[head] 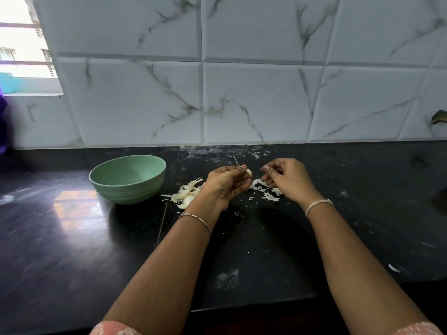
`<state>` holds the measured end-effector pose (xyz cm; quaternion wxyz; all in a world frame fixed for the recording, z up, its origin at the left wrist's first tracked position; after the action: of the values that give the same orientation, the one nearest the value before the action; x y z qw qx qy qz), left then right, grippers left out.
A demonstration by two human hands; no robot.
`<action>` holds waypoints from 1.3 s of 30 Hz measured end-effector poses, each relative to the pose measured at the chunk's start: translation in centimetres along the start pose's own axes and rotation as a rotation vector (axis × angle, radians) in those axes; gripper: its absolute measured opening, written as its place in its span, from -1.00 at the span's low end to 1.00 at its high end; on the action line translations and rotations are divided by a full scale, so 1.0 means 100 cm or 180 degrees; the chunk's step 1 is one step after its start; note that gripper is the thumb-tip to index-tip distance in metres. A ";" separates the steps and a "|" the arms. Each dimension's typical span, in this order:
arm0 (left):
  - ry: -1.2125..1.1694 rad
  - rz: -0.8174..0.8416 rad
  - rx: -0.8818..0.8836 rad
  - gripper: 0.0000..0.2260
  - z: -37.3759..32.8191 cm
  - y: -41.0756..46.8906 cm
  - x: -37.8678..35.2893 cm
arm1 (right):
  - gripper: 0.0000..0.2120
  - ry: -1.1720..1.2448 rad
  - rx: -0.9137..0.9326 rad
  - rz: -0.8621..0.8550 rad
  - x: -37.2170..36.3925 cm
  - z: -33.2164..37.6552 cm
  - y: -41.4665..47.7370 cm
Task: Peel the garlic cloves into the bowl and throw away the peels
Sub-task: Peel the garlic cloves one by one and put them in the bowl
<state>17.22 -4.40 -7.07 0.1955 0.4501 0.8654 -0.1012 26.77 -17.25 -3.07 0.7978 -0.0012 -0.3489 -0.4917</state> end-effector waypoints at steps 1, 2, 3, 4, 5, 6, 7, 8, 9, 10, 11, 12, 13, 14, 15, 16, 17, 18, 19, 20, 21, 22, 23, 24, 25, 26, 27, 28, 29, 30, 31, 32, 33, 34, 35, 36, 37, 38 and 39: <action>0.0000 0.0020 0.0015 -0.92 0.001 0.000 0.000 | -0.94 0.0135 0.0005 -0.0014 0.000 0.002 0.000; 0.0001 0.0040 0.0031 -0.92 0.001 -0.001 -0.001 | -0.93 0.0200 0.0043 -0.0034 0.000 0.004 -0.001; 0.0008 0.0057 0.0043 -0.92 0.001 -0.001 -0.001 | -0.91 0.0274 0.0057 -0.0007 -0.001 0.006 -0.002; 0.0014 0.0072 0.0052 -0.91 0.001 -0.002 -0.002 | -0.90 0.0453 0.0041 0.0096 -0.004 0.008 -0.004; 0.0015 0.0084 0.0060 -0.91 0.002 -0.002 -0.002 | -0.89 0.0635 0.0001 0.0211 -0.007 0.008 -0.005; 0.0011 0.0091 0.0065 -0.90 0.002 -0.002 -0.003 | -0.89 0.0743 -0.0021 0.0293 -0.009 0.009 -0.007; 0.0006 0.0092 0.0063 -0.90 0.002 -0.001 -0.003 | -0.90 0.0767 -0.0031 0.0323 -0.010 0.010 -0.008; 0.0003 0.0090 0.0054 -0.90 0.002 -0.001 -0.003 | -0.91 0.0768 -0.0053 0.0335 -0.011 0.011 -0.009; 0.0001 0.0082 0.0039 -0.90 0.002 -0.001 -0.003 | -0.92 0.0790 -0.0086 0.0349 -0.011 0.011 -0.010; -0.0005 0.0071 0.0024 -0.90 0.002 0.000 -0.002 | -0.93 0.0833 -0.0133 0.0360 -0.012 0.011 -0.010; -0.0018 0.0062 0.0007 -0.91 0.002 0.000 -0.002 | -0.94 0.0878 -0.0176 0.0370 -0.012 0.011 -0.010; -0.0036 0.0061 -0.0008 -0.91 0.002 0.000 -0.001 | -0.94 0.0921 -0.0208 0.0374 -0.012 0.011 -0.010; -0.0058 0.0067 -0.0023 -0.91 0.002 0.000 -0.001 | -0.95 0.0945 -0.0223 0.0368 -0.013 0.010 -0.010; -0.0082 0.0076 -0.0034 -0.92 0.001 0.000 -0.001 | -0.96 0.0963 -0.0227 0.0360 -0.013 0.010 -0.010; -0.0098 0.0082 -0.0043 -0.92 0.000 0.000 -0.001 | -0.97 0.0985 -0.0228 0.0360 -0.013 0.009 -0.009; -0.0107 0.0084 -0.0048 -0.92 0.000 0.000 -0.001 | -0.97 0.1012 -0.0235 0.0375 -0.013 0.008 -0.009; -0.0113 0.0083 -0.0050 -0.92 0.000 0.000 -0.001 | -0.96 0.1044 -0.0241 0.0397 -0.014 0.008 -0.009; -0.0122 0.0080 -0.0050 -0.92 0.000 0.000 -0.001 | -0.94 0.1069 -0.0245 0.0417 -0.014 0.008 -0.010; -0.0136 0.0074 -0.0048 -0.92 0.000 0.000 -0.001 | -0.92 0.1092 -0.0248 0.0433 -0.015 0.008 -0.010; -0.0150 0.0067 -0.0047 -0.92 0.000 -0.001 -0.001 | -0.89 0.1121 -0.0254 0.0447 -0.015 0.008 -0.010; -0.0165 0.0060 -0.0049 -0.92 -0.001 -0.001 0.000 | -0.88 0.1165 -0.0265 0.0457 -0.016 0.008 -0.010; -0.0182 0.0054 -0.0055 -0.92 -0.001 0.000 0.000 | -0.87 0.1225 -0.0283 0.0467 -0.016 0.009 -0.010; -0.0196 0.0050 -0.0062 -0.92 -0.001 0.000 0.000 | -0.87 0.1304 -0.0308 0.0478 -0.017 0.008 -0.010; -0.0206 0.0050 -0.0068 -0.92 -0.001 0.000 0.000 | -0.88 0.1384 -0.0336 0.0493 -0.017 0.008 -0.010; -0.0213 0.0059 -0.0067 -0.92 -0.001 0.000 0.000 | -0.91 0.1461 -0.0360 0.0513 -0.017 0.008 -0.010; -0.0216 0.0072 -0.0062 -0.92 -0.001 0.000 0.000 | -0.94 0.1516 -0.0376 0.0537 -0.017 0.009 -0.011; -0.0217 0.0085 -0.0055 -0.93 -0.001 0.001 0.000 | -0.97 0.1545 -0.0380 0.0556 -0.017 0.010 -0.012; -0.0214 0.0094 -0.0048 -0.94 -0.001 0.001 0.000 | -0.97 0.1550 -0.0372 0.0565 -0.017 0.011 -0.013; -0.0210 0.0101 -0.0044 -0.95 -0.001 0.001 0.000 | -0.95 0.1542 -0.0362 0.0570 -0.017 0.011 -0.013; -0.0202 0.0108 -0.0042 -0.96 -0.001 0.001 0.000 | -0.93 0.1530 -0.0355 0.0576 -0.017 0.012 -0.013; -0.0196 0.0117 -0.0040 -0.97 -0.001 0.001 0.000 | -0.92 0.1515 -0.0350 0.0579 -0.016 0.012 -0.013; -0.0195 0.0126 -0.0036 -0.97 -0.001 0.000 0.000 | -0.92 0.1499 -0.0340 0.0586 -0.016 0.012 -0.013; -0.0199 0.0133 -0.0035 -0.98 -0.001 0.000 0.000 | -0.91 0.1487 -0.0330 0.0591 -0.016 0.012 -0.013; -0.0200 0.0137 -0.0036 -0.98 -0.001 0.000 0.000 | -0.91 0.1481 -0.0321 0.0593 -0.016 0.012 -0.013; -0.0193 0.0136 -0.0036 -0.98 -0.001 0.000 0.000 | -0.91 0.1476 -0.0310 0.0597 -0.016 0.012 -0.013; -0.0182 0.0132 -0.0035 -0.98 -0.001 0.001 0.001 | -0.91 0.1463 -0.0294 0.0606 -0.016 0.013 -0.013; -0.0173 0.0129 -0.0033 -0.98 -0.001 0.000 0.001 | -0.92 0.1443 -0.0281 0.0615 -0.016 0.013 -0.013; -0.0166 0.0128 -0.0033 -0.98 -0.001 0.001 0.001 | -0.92 0.1422 -0.0271 0.0619 -0.016 0.013 -0.013; -0.0164 0.0130 -0.0036 -0.98 -0.001 0.000 0.001 | -0.92 0.1406 -0.0266 0.0619 -0.016 0.013 -0.013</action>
<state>17.20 -4.29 -6.97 0.2223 0.4637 0.8514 -0.1038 24.63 -16.20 -3.45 0.8976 0.0398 -0.1436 -0.4149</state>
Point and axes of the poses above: each hand's wrist, its own y-axis towards the middle knuckle, its own x-axis out of the back of the hand, z = x × y, the point moved 7 cm from there along y, towards the middle knuckle, and after that the axes turned 6 degrees about -x, right-handed, at the moved point
